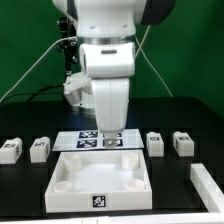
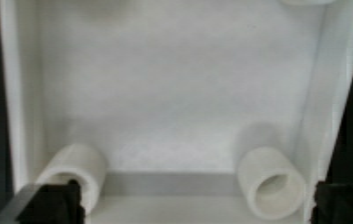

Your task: Assemble one leg

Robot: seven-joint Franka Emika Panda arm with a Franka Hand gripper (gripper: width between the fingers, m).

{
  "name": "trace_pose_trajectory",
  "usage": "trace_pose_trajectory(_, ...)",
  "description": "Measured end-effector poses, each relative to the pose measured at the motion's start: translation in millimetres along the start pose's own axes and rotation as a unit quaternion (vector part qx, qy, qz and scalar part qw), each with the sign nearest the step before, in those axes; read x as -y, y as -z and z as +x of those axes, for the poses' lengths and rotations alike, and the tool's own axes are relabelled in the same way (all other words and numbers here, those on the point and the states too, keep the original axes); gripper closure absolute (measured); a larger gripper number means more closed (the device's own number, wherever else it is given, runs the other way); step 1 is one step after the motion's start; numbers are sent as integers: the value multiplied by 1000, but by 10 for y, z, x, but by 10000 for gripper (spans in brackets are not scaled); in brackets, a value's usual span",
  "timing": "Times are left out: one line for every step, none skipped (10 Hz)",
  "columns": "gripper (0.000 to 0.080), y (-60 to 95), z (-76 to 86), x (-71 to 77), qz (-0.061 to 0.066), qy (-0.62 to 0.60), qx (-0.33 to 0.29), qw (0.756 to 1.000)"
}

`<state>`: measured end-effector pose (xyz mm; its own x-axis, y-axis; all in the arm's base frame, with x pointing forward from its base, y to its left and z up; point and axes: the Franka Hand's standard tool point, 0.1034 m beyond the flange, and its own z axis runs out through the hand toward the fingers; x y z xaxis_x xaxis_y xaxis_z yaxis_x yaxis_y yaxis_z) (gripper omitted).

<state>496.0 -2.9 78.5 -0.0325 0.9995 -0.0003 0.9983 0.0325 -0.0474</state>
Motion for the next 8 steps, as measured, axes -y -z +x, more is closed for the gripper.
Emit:
trace_pose_trajectory(150,-155,-32,210,-4,4,-3,1000)
trace_pose_trajectory(150,-300,-54,339,-3,0,-6,1000)
trace_pose_trajectory(150,-429,-73,370,1,-4,-9,1000)
trace_pose_trajectory(150,-581,-69,383,3,-7,-12,1000)
trace_pose_trajectory(150,-673,-74,399,5,-9,-15,1000)
trace_pose_trajectory(150,-709,-93,418,8,-11,-16,1000)
trace_pose_trajectory(150,-707,-95,418,8,-12,-15,1000)
trace_pose_trajectory(254,-713,-95,422,8,-12,-16,1000)
